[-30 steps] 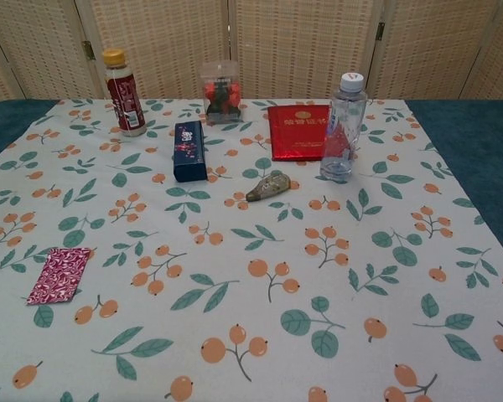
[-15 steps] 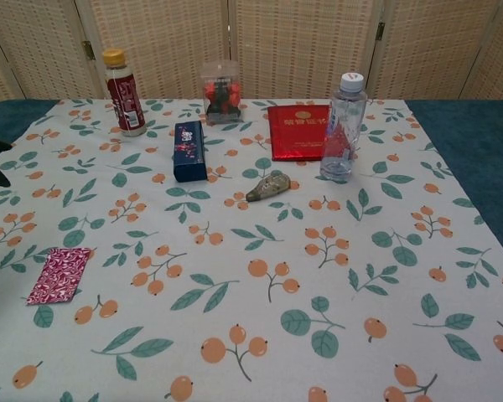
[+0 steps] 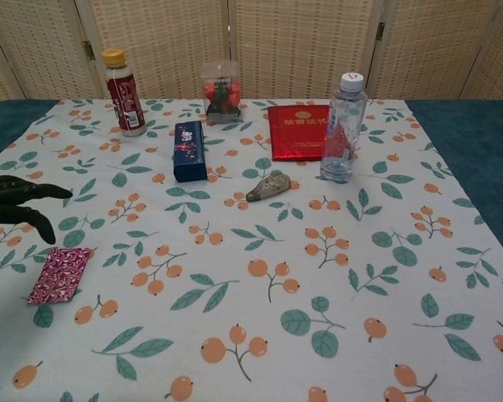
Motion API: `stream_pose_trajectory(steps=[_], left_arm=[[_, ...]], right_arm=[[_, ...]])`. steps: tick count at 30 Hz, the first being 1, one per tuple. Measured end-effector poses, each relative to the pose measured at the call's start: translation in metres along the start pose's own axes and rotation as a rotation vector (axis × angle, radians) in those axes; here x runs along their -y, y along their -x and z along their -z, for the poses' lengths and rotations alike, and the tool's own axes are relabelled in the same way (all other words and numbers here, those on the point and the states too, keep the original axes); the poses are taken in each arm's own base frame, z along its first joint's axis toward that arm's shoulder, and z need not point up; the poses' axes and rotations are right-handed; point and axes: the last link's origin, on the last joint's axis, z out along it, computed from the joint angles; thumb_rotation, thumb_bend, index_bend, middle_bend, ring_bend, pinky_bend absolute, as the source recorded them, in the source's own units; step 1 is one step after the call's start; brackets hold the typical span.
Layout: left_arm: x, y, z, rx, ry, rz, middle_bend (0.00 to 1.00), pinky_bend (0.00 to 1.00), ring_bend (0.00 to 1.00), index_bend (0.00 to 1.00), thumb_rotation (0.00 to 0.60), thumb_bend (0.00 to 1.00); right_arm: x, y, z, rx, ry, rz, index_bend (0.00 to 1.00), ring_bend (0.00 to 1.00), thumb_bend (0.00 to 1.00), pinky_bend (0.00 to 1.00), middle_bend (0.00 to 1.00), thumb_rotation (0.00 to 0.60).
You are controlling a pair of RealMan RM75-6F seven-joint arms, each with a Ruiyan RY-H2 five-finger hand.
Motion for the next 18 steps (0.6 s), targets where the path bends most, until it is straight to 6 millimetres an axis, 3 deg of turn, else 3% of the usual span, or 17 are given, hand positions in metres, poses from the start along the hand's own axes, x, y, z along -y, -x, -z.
stream_pose_trajectory(steps=[18], left_arm=[[-0.009, 0.02, -0.024, 0.106, 0.013, -0.198, 0.0, 0.0, 0.0, 0.23, 0.222, 0.95]], right_arm=[[-0.001, 0.003, 0.0, 0.013, 0.005, -0.003, 0.0, 0.0, 0.33, 0.0, 0.0, 0.282]])
